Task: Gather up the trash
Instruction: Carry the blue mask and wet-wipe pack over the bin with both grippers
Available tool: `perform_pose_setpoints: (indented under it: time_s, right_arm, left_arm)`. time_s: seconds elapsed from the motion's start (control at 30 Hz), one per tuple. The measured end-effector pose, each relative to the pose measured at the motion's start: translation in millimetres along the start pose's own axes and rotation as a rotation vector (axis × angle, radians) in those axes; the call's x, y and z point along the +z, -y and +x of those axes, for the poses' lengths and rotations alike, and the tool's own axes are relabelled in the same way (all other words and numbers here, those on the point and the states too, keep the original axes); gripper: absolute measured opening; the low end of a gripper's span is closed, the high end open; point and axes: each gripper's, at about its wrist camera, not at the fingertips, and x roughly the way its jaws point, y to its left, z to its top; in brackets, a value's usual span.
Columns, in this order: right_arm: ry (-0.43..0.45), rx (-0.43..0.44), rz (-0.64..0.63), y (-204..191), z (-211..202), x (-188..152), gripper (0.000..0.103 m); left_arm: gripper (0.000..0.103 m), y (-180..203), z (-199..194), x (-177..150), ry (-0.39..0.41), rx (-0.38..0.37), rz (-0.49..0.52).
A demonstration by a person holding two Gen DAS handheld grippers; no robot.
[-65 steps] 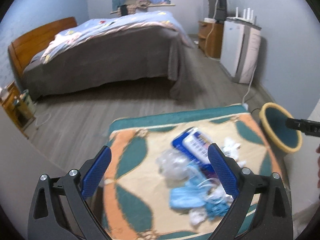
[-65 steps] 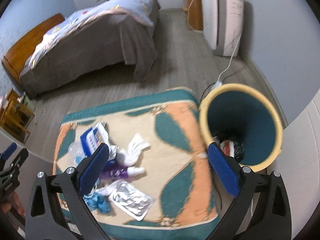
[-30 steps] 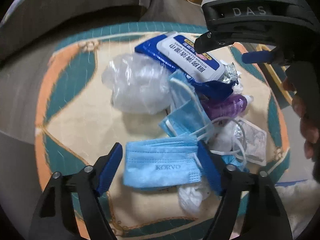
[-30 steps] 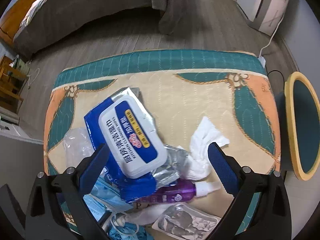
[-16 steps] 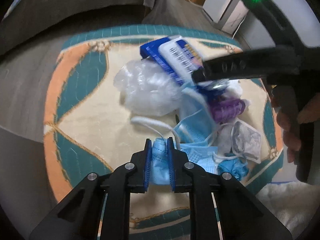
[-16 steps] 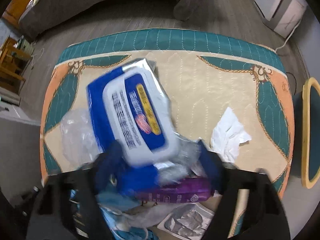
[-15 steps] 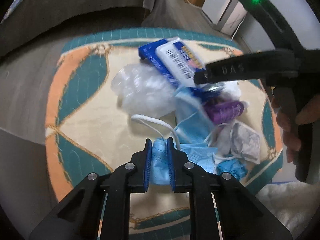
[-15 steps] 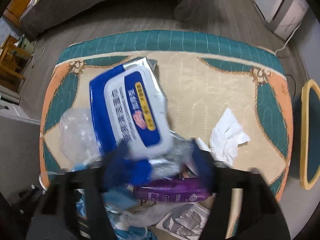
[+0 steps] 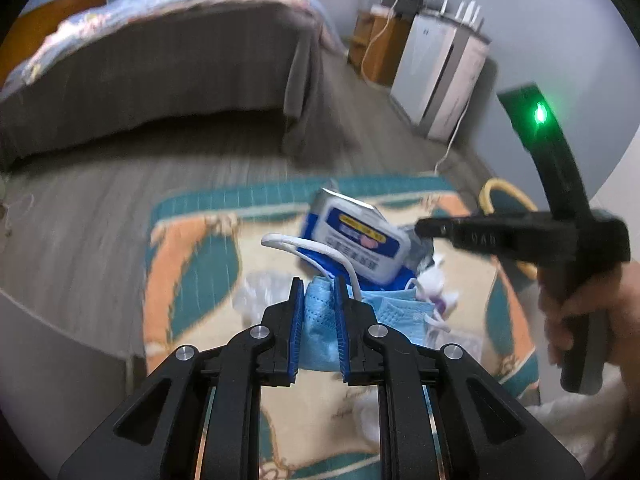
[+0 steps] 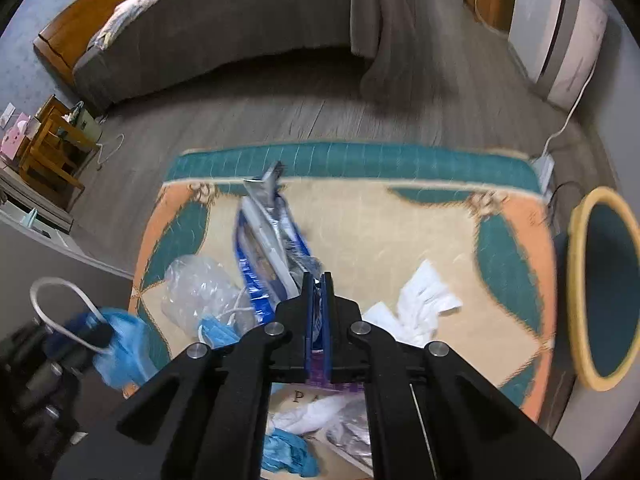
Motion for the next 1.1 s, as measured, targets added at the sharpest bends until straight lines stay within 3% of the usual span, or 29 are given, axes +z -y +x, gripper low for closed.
perform_pose_setpoints:
  time_s: [0.13,0.3,0.5,0.63,1.1]
  right_arm:
    - [0.055,-0.002,0.018,16.8,-27.0,3.1,0.003]
    - [0.11,-0.026,0.036,43.5,-54.9,0.4,0.003]
    - [0.154,-0.067,0.077,91.5,-86.2,-12.3,0.003]
    - [0.192,-0.12,0.114,135.7,-108.6,-22.2,0.003]
    - [0.243,-0.154,0.31,252.4,-140.3,-46.9,0.003]
  left_arm:
    - [0.016,11.1,-8.8,13.0,0.049,-0.001,0.015]
    - [0.016,21.4,-11.2,22.9,0.065,-0.012,0.017]
    - [0.016,59.3,3.4,34.8,0.063,-0.031,0.05]
    - [0.016,90.8,19.2,38.8,0.046,-0.055,0.096]
    - [0.016,240.0,74.8,55.1,0.012,-0.151,0.296]
